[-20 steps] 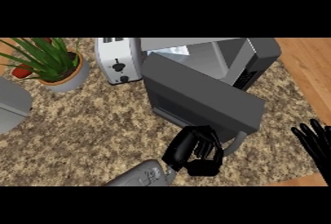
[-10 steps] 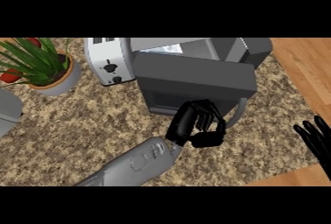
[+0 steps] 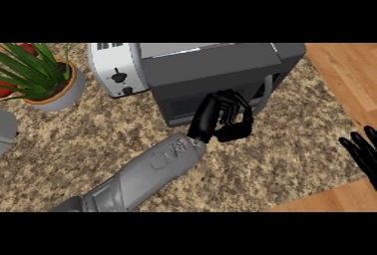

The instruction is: Pick up the milk, place it into the microwave and close the microwave

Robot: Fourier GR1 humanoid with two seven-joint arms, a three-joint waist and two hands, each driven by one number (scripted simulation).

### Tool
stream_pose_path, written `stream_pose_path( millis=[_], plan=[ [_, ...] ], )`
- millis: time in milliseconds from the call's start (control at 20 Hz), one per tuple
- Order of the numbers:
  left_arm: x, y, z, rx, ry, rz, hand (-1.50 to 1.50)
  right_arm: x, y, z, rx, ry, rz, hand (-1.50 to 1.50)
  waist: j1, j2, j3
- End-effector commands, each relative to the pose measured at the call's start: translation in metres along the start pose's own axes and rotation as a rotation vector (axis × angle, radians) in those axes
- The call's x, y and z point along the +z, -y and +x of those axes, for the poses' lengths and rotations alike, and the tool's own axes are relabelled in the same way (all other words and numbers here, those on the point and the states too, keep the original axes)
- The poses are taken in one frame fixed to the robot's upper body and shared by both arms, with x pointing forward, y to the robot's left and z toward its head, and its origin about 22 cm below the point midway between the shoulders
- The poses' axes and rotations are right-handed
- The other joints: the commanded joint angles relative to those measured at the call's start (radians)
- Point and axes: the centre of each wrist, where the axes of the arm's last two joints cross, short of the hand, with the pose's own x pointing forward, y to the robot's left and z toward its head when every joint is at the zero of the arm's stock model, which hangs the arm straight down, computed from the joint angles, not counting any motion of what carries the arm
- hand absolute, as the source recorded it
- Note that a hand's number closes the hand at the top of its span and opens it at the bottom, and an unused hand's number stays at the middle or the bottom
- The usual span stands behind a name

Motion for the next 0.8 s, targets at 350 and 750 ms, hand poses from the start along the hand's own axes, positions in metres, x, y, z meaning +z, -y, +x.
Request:
stream_pose_path(
  millis=[350, 750],
  plan=[
    [-0.028, -0.018, 0.008, 0.081, 0.004, 0.088, 1.5, -0.006, 0.003, 0.012, -0.003, 0.009, -0.003, -1.5, -0.024, 0.012, 0.002],
    [-0.023, -0.023, -0.004, 0.158, -0.056, 0.144, 1.5, -0.011, 0.006, 0.02, -0.014, 0.031, 0.014, -1.5, -0.037, 0.022, 0.003]
  ],
)
